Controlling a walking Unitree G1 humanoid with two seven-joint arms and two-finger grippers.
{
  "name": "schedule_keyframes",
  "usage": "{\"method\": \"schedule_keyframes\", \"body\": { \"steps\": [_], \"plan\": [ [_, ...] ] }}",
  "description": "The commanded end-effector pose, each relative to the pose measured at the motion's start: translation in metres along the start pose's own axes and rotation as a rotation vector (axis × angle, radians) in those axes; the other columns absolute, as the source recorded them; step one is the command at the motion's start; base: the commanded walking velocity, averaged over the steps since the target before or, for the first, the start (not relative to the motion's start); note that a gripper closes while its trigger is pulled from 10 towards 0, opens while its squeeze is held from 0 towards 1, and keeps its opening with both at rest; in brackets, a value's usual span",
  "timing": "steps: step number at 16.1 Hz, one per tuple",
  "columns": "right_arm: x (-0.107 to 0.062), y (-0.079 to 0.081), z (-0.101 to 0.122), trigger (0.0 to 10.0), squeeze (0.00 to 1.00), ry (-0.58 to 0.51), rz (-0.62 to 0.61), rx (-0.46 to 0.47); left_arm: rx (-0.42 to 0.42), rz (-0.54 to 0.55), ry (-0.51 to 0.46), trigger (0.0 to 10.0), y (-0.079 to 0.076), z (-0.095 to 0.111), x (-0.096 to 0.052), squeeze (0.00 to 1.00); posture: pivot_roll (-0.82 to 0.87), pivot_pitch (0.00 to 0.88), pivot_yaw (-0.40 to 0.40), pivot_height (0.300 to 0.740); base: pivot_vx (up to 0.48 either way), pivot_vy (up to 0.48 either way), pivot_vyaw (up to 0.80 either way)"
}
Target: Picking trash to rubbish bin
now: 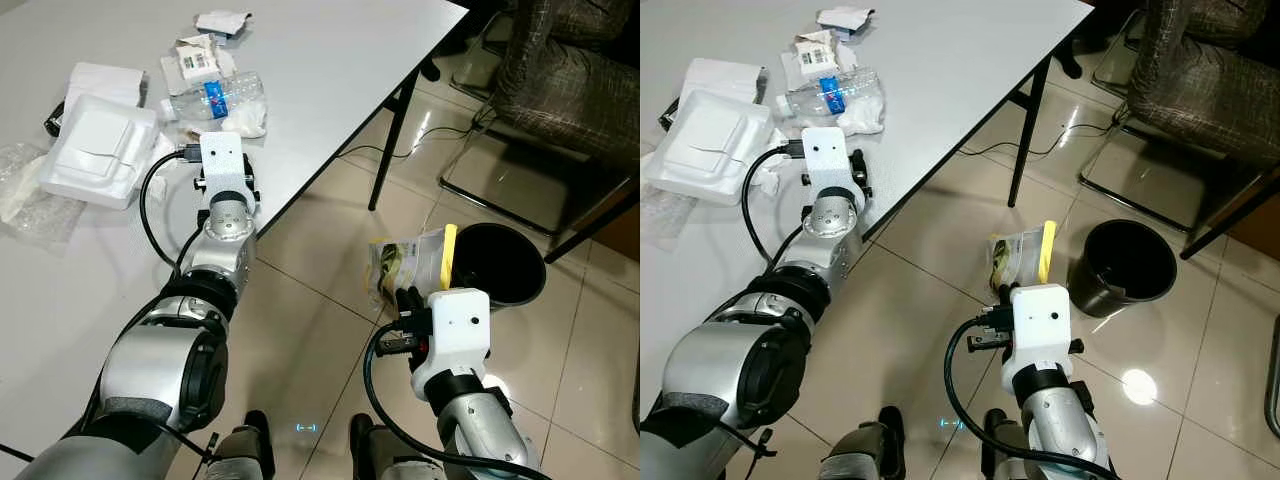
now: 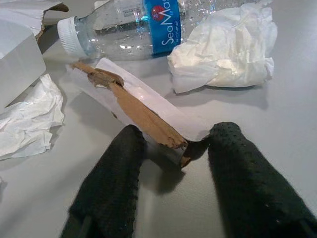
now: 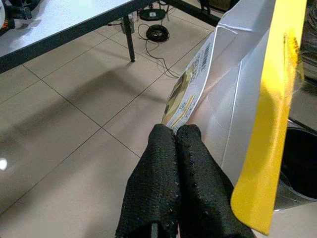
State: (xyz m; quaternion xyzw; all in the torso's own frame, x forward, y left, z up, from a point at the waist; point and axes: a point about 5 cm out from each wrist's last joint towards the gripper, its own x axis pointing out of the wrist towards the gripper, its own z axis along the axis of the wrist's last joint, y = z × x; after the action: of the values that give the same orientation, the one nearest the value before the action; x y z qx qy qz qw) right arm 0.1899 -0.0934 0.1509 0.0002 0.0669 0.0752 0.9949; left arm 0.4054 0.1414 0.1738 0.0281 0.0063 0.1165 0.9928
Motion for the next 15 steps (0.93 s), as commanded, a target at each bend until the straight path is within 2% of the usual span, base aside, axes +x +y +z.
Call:
{"method": "schedule_keyframes", "body": {
  "steps": [1, 15],
  "plan": [
    [-0.0032, 0.0013, 0.0014, 10.0, 0.0, 0.004, 0.0, 0.003, 0.03, 0.024, 0.196, 0.0, 0.0122, -0.0485, -0.0119, 0.0, -0.1, 0.317, -0.012, 0.74, 0.0, 0.0, 0.0],
    [-0.0006, -0.0005, 0.0019, 10.0, 0.0, -0.002, -0.001, -0.004, 0.013, 0.024, 0.197, 0.0, 0.015, -0.0495, -0.0117, 0.0, -0.1, 0.305, -0.011, 0.74, 0.0, 0.0, 0.0]
  ]
}}
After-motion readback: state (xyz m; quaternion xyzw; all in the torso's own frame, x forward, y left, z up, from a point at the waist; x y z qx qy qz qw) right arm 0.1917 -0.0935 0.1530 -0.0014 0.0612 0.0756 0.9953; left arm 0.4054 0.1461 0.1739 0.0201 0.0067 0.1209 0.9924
